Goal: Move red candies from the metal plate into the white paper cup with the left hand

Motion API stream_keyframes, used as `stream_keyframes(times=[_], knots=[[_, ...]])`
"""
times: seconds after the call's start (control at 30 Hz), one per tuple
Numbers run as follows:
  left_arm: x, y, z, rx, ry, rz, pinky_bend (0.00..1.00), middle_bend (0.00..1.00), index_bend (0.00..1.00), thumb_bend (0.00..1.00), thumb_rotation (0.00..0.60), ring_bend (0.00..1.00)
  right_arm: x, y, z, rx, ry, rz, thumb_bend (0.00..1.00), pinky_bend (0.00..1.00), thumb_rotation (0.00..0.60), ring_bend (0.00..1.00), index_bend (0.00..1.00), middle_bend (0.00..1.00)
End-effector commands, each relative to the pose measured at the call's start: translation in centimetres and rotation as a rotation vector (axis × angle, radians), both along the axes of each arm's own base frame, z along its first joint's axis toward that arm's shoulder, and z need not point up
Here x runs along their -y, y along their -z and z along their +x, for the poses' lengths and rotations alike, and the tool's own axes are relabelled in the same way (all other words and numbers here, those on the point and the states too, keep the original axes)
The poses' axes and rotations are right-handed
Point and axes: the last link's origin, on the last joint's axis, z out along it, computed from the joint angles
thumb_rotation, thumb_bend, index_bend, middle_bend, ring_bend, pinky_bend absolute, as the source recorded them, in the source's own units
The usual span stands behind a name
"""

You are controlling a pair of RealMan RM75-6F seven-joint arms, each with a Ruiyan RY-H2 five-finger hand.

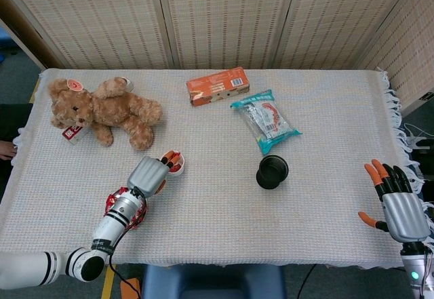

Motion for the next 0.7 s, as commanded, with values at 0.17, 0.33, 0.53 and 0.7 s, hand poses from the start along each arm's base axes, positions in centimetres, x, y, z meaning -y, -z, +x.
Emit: stream_keyframes(times=[0.17, 0.33, 0.53, 0.7], knots=[[0.32, -0.04, -0.15, -0.017, -0.017, -0.028, 1.00, 0.00, 0.03, 0.40, 0.600, 0.56, 0.08, 0.03, -0.06, -0.003, 0.002, 0.004, 0.00, 0.00, 0.600, 0.00, 0.00, 0.00], [0.23, -0.16, -0.25, -0.019, -0.032, -0.045, 1.00, 0.00, 0.00, 0.38, 0.600, 0.56, 0.07, 0.10, -0.04, -0.006, 0.004, 0.006, 0.00, 0.00, 0.600, 0.00, 0.00, 0.00], [0.18, -0.43, -0.18, 0.005, -0.030, -0.052, 1.00, 0.00, 0.00, 0.36, 0.600, 0.54, 0.14, 0.13, -0.05, -0.009, 0.006, 0.004, 0.00, 0.00, 0.600, 0.00, 0.00, 0.00], [0.23, -0.65, -0.20, 0.034, -0.028, -0.075, 0.98, 0.00, 0.12, 0.35, 0.600, 0.38, 0.18, 0.18, -0.04, -0.010, 0.005, 0.004, 0.00, 0.00, 0.600, 0.00, 0.00, 0.00]])
